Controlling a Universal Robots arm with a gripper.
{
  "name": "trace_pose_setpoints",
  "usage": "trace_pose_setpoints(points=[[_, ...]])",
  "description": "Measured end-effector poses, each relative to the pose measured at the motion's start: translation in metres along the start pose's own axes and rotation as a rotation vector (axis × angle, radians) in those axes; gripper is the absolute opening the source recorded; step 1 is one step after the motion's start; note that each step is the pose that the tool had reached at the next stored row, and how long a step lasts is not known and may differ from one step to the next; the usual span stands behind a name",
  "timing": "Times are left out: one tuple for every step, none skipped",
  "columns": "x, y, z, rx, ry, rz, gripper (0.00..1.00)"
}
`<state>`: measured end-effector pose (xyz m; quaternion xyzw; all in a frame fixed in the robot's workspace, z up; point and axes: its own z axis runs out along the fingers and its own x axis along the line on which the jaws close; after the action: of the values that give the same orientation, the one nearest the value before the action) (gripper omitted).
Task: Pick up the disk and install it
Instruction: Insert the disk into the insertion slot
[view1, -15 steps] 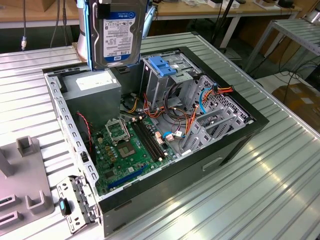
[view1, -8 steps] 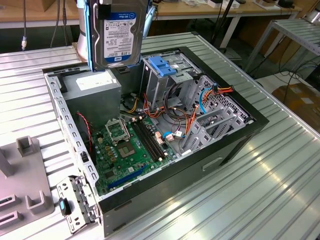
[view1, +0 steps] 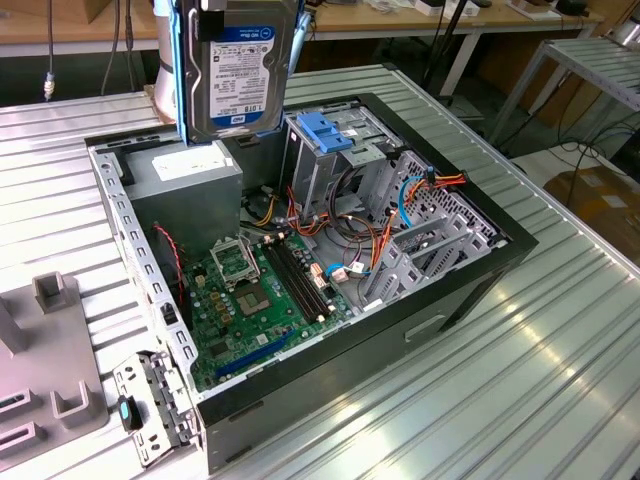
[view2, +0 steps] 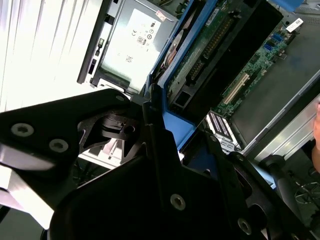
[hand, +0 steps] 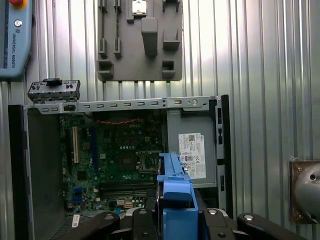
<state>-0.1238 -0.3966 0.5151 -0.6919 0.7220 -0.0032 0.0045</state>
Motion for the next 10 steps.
trace_pose_setpoints(points=[[0.0002,0.0000,0.0000,0.0001,-0.0001,0.000,0.37],[0.0005,-0.0001,0.0000,0.0000,0.0000,0.000,0.37],[0.0009,-0.0003,0.0000,0.0001,-0.0001,0.000,0.37],[0.0011,-0.0003,0.0000,0.0000,0.0000,0.000,0.37],[0.0020,-0.0005,0.0000,0.0001,0.0000,0.000,0.37],[0.0027,-0.0006,0.0000,0.0000,0.0000,0.000,0.37],[0.0034,-0.0006,0.0000,0.0000,0.0000,0.000,0.37],[0.0043,-0.0007,0.0000,0.0001,0.0000,0.000,0.37],[0.0051,-0.0008,0.0000,0.0000,0.0000,0.000,0.37],[0.0059,-0.0009,0.0000,0.0000,0.0000,0.000,0.37]])
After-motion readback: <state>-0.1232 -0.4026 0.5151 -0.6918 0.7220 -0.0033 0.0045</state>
